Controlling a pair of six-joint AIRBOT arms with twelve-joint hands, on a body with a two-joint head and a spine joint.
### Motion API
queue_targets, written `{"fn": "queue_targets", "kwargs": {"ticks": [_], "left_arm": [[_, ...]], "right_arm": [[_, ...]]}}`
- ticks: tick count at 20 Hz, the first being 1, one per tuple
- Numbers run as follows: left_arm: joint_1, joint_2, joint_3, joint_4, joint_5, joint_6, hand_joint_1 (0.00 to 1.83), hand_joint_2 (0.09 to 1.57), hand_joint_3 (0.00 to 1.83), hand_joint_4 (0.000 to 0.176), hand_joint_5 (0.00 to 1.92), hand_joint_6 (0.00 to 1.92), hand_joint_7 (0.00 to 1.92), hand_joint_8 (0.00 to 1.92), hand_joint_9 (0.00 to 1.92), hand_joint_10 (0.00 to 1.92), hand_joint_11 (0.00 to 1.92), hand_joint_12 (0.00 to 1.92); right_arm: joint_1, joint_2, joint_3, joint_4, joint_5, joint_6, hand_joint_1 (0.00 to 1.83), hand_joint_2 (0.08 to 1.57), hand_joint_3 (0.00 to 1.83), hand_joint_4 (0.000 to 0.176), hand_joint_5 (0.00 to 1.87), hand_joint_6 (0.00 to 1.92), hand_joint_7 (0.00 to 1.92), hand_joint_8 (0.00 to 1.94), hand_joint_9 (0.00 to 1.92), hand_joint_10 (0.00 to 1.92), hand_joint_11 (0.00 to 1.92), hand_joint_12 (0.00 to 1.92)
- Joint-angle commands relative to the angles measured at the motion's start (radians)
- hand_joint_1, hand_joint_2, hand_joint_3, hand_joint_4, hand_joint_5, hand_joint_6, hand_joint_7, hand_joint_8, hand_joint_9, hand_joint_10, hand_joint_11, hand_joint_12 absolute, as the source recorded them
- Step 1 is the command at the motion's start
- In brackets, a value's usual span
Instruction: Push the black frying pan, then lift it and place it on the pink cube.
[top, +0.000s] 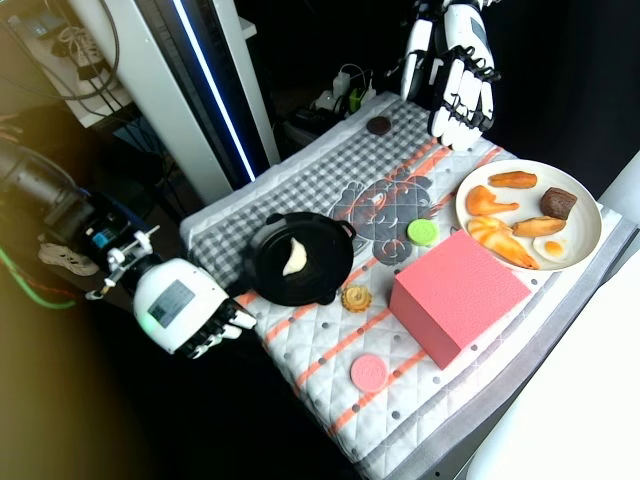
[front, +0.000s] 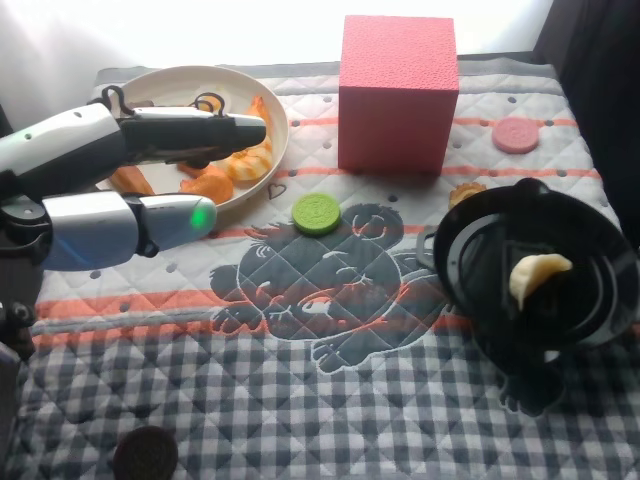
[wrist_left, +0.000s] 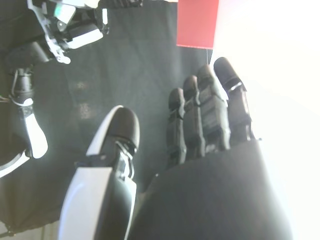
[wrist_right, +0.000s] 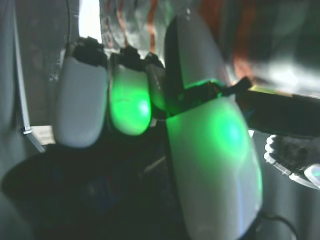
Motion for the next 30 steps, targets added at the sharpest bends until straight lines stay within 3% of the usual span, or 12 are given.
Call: {"fn": "queue_targets", "kwargs": {"ticks": [1,6,11,12,13,18,22,25,27,28,30], "left_arm": [[-0.007,0.009,-0.002,-0.024,-0.122,-0.003,0.61,1.39,0.00,0.000,0.34,0.00,0.32,0.00,0.31,0.00,0.00,0.87],[0.002,0.009,-0.003,-0.032,-0.127,-0.001,0.69,1.37,0.00,0.000,0.35,0.00,0.32,0.00,0.32,0.00,0.00,0.96],[0.003,0.008,-0.003,-0.034,-0.129,-0.001,0.68,1.37,0.00,0.000,0.32,0.00,0.30,0.00,0.30,0.00,0.00,0.87],[0.003,0.006,-0.002,-0.035,-0.129,-0.001,0.70,1.36,0.00,0.000,0.32,0.00,0.30,0.00,0.29,0.00,0.00,0.77],[0.003,0.005,-0.002,-0.036,-0.129,-0.001,0.70,1.36,0.00,0.000,0.32,0.00,0.28,0.01,0.29,0.01,0.00,0.85],[0.007,0.004,-0.002,-0.042,-0.134,-0.001,0.70,1.36,0.00,0.000,0.34,0.01,0.31,0.00,0.30,0.01,0.00,0.89],[0.018,0.004,-0.002,-0.053,-0.146,-0.001,0.65,1.38,0.00,0.000,0.35,0.00,0.31,0.00,0.31,0.01,0.00,1.02],[0.026,0.004,-0.002,-0.060,-0.152,-0.001,0.67,1.37,0.00,0.000,0.35,0.00,0.32,0.00,0.30,0.00,0.00,0.93],[0.026,0.004,-0.002,-0.060,-0.153,-0.001,0.67,1.38,0.00,0.000,0.35,0.00,0.32,0.00,0.30,0.00,0.00,0.93],[0.026,0.004,-0.002,-0.060,-0.153,-0.001,0.69,1.37,0.00,0.000,0.36,0.01,0.33,0.00,0.31,0.01,0.00,1.03],[0.026,0.003,-0.002,-0.060,-0.154,-0.001,0.69,1.36,0.00,0.000,0.36,0.00,0.32,0.00,0.32,0.01,0.00,0.95]], "right_arm": [[-0.024,0.013,-0.006,-0.013,0.171,0.044,1.50,1.22,0.02,0.000,1.33,1.92,1.49,1.94,1.61,1.92,1.67,1.92],[-0.046,0.037,-0.045,-0.024,0.258,0.065,1.54,1.24,0.04,0.000,1.30,1.92,1.45,1.94,1.57,1.92,1.63,1.92],[-0.048,0.082,-0.051,-0.053,0.265,0.065,1.52,1.22,0.04,0.000,1.31,1.92,1.41,1.94,1.53,1.92,1.55,1.92],[-0.047,0.093,-0.051,-0.059,0.265,0.065,1.53,1.22,0.04,0.000,1.30,1.92,1.42,1.94,1.54,1.92,1.57,1.92],[-0.045,0.099,-0.051,-0.066,0.266,0.065,1.55,1.22,0.04,0.000,1.31,1.92,1.43,1.94,1.56,1.92,1.60,1.92],[-0.039,0.121,-0.059,-0.084,0.286,0.065,1.52,1.21,0.04,0.000,1.29,1.92,1.40,1.94,1.53,1.92,1.57,1.92],[-0.014,0.136,-0.063,-0.108,0.292,0.046,1.51,1.23,0.05,0.000,1.26,1.92,1.41,1.94,1.54,1.92,1.58,1.92],[0.013,0.148,-0.063,-0.122,0.292,0.034,1.49,1.23,0.05,0.000,1.27,1.92,1.41,1.94,1.53,1.92,1.59,1.92],[0.027,0.154,-0.061,-0.129,0.292,0.029,1.46,1.25,0.06,0.000,1.27,1.92,1.41,1.94,1.53,1.92,1.58,1.92],[0.037,0.157,-0.060,-0.132,0.292,0.025,1.45,1.25,0.06,0.000,1.27,1.92,1.41,1.94,1.53,1.92,1.58,1.92],[0.051,0.163,-0.054,-0.134,0.291,0.024,1.42,1.26,0.06,0.000,1.24,1.92,1.38,1.94,1.52,1.92,1.56,1.92]]}}
